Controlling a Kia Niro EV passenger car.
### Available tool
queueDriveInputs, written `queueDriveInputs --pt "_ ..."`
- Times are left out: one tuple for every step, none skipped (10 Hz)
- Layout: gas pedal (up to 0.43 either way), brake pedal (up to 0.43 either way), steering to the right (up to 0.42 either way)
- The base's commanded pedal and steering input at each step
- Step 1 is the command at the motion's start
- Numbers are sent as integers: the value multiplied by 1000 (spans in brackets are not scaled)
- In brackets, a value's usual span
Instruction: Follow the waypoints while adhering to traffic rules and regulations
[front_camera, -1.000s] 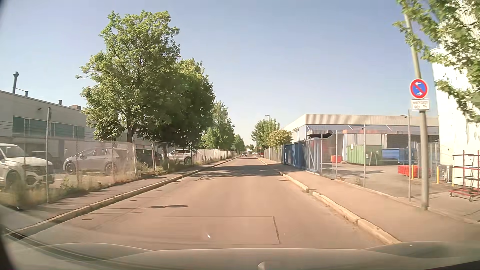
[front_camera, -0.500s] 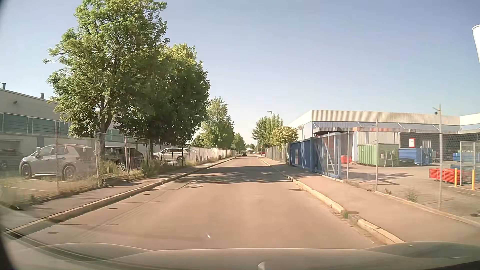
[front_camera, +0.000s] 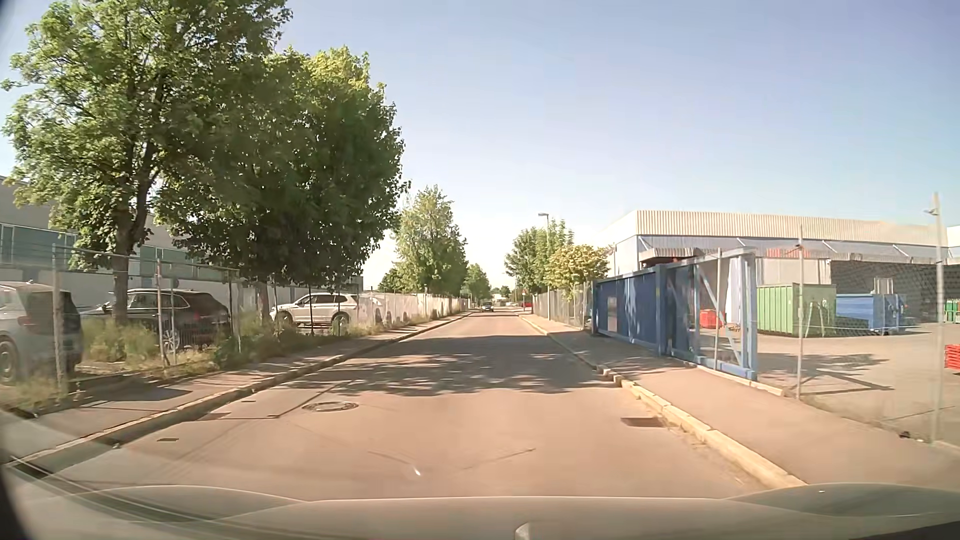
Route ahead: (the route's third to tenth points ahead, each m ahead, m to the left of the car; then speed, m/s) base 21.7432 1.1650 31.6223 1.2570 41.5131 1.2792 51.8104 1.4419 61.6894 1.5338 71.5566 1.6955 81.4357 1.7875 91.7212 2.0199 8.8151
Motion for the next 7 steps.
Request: queueDriveInputs --pt "67 0 -3" --pt "67 0 -4" --pt "67 0 -3" --pt "67 0 -4" --pt "67 0 -3" --pt "67 0 3" --pt "67 0 3"
